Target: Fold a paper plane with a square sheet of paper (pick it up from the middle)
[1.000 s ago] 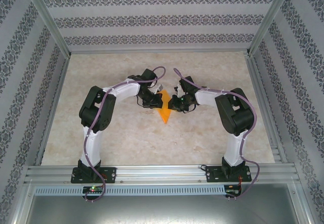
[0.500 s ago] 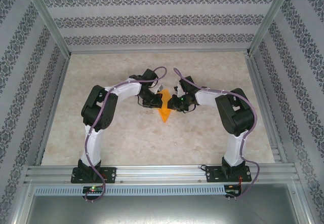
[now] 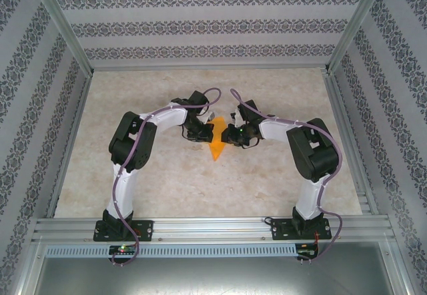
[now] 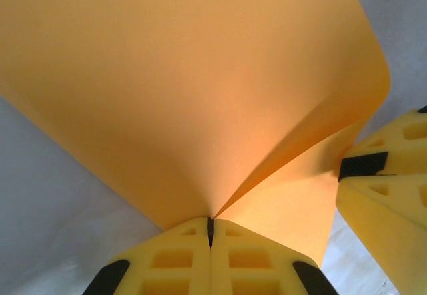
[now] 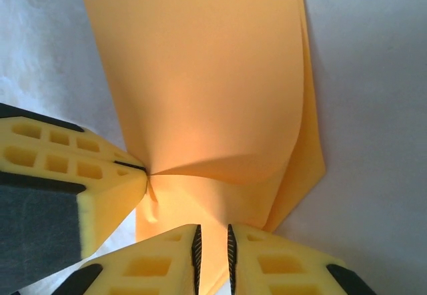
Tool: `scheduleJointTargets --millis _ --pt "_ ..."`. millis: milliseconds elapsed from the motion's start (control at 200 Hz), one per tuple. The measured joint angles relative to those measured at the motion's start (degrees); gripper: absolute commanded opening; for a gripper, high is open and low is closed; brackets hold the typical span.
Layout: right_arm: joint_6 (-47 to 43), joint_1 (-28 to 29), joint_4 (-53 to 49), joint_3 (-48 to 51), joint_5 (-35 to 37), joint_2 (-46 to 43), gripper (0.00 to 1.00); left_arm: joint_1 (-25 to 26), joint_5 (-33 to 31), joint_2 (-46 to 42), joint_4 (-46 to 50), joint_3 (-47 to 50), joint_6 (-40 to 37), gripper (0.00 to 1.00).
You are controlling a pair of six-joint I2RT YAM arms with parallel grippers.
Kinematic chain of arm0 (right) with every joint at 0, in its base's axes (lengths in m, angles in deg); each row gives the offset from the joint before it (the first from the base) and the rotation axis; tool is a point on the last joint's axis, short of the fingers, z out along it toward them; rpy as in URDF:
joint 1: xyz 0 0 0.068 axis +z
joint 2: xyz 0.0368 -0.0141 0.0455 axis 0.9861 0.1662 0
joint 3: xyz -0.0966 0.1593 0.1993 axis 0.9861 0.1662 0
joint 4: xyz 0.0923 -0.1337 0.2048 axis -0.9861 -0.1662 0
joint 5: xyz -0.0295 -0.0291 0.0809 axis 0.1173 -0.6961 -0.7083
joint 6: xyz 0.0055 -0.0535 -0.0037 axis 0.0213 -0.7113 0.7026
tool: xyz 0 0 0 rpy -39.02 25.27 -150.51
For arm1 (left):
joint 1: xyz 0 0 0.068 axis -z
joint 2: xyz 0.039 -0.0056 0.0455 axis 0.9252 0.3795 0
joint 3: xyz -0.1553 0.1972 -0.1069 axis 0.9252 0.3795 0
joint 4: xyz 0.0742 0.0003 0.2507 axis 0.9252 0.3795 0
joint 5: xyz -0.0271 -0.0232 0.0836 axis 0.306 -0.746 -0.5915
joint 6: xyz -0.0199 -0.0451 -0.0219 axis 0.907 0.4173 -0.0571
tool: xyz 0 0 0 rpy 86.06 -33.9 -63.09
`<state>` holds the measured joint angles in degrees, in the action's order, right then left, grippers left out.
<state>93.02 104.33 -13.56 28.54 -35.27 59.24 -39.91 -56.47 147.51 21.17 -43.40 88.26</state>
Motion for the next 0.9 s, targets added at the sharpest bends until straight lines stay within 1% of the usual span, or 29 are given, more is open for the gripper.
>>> scheduleJointTargets --millis 235,485,744,899 --pt "1.1 0.0 1.1 -0.4 1.2 0.2 0.16 0.0 0.0 0.5 0.7 -0.9 -0.9 0.0" --pt "1.3 -0.2 0.2 -3.4 3.8 3.6 0.15 0.0 -0.3 0.6 0.9 -1.0 -1.5 0.0" --pt "1.3 -0.7 -0.4 -3.8 4.2 3.9 0.13 0.0 -0.7 0.6 0.9 -1.0 -2.2 0.0" --pt "2.0 -2.1 2.5 -2.6 3.5 3.9 0.12 0.2 -0.6 0.8 0.8 -1.3 -2.6 0.0"
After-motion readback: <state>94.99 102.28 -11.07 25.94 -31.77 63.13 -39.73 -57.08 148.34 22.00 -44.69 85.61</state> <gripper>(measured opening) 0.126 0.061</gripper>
